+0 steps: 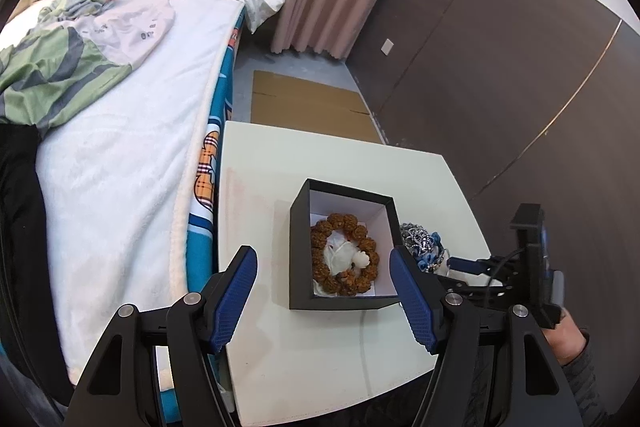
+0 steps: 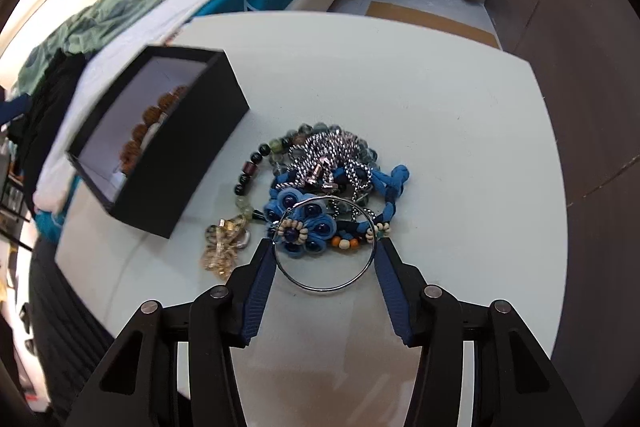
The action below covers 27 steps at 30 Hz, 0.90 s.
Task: Organize jewelry
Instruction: 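Grasp the silver hoop bangle with the right tool and drop it into the box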
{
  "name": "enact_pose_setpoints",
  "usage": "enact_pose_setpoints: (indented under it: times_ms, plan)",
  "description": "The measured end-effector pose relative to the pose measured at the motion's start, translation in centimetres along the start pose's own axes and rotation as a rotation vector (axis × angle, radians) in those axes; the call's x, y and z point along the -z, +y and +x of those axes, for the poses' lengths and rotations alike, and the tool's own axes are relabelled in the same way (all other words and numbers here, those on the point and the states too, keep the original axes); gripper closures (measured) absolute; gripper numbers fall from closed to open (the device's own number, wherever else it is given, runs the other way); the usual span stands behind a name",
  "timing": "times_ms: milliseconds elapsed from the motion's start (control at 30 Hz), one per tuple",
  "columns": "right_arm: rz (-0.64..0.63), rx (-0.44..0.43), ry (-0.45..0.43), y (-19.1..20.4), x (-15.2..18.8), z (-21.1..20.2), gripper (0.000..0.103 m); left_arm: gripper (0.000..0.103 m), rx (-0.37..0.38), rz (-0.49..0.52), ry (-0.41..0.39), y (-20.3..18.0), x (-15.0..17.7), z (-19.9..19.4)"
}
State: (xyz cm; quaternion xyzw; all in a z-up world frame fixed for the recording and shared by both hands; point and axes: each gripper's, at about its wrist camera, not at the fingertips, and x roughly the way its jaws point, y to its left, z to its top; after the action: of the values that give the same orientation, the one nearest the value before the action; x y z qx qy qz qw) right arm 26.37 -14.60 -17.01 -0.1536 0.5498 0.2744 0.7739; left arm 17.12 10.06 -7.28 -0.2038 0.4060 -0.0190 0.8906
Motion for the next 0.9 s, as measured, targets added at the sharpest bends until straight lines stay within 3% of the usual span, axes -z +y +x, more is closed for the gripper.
enact_pose_setpoints:
  times_ms: [200, 567, 633, 700, 867, 900]
  plan:
    - [0.005, -0.039, -0.086, 0.9, -1.7, -4.3, 0.052, 0.033, -0.007, 0.009, -0.007, -0.1, 0.1, -0.1]
    - [-0.07, -0.207, -0.204, 7.9, -6.2, -8.1, 0.05, 0.032, -0.054, 0.021, -0.046, 0.6, 0.8, -2.3]
    - [-0.058, -0.213, -0.194, 8.6, -6.2, -8.0, 0.036, 0.026, -0.06, 0.03, -0.058, 0.4, 0.9, -3.0]
    - [-0.032, -0.21, -0.199, 8.8, -5.8, -8.2, 0.028, 0.019, -0.065, 0.041, -0.077, 0.2, 1.2, -3.7]
    - [0.0, -0.183, -0.204, 8.5, -3.7, -9.8, 0.027, 0.016, -0.066, 0.073, -0.105, -0.6, 1.8, -5.4]
    - [0.006, -0.173, -0.212, 8.2, -3.2, -10.4, 0.023, 0.016, -0.066, 0.08, -0.11, -0.9, 2.0, -5.7]
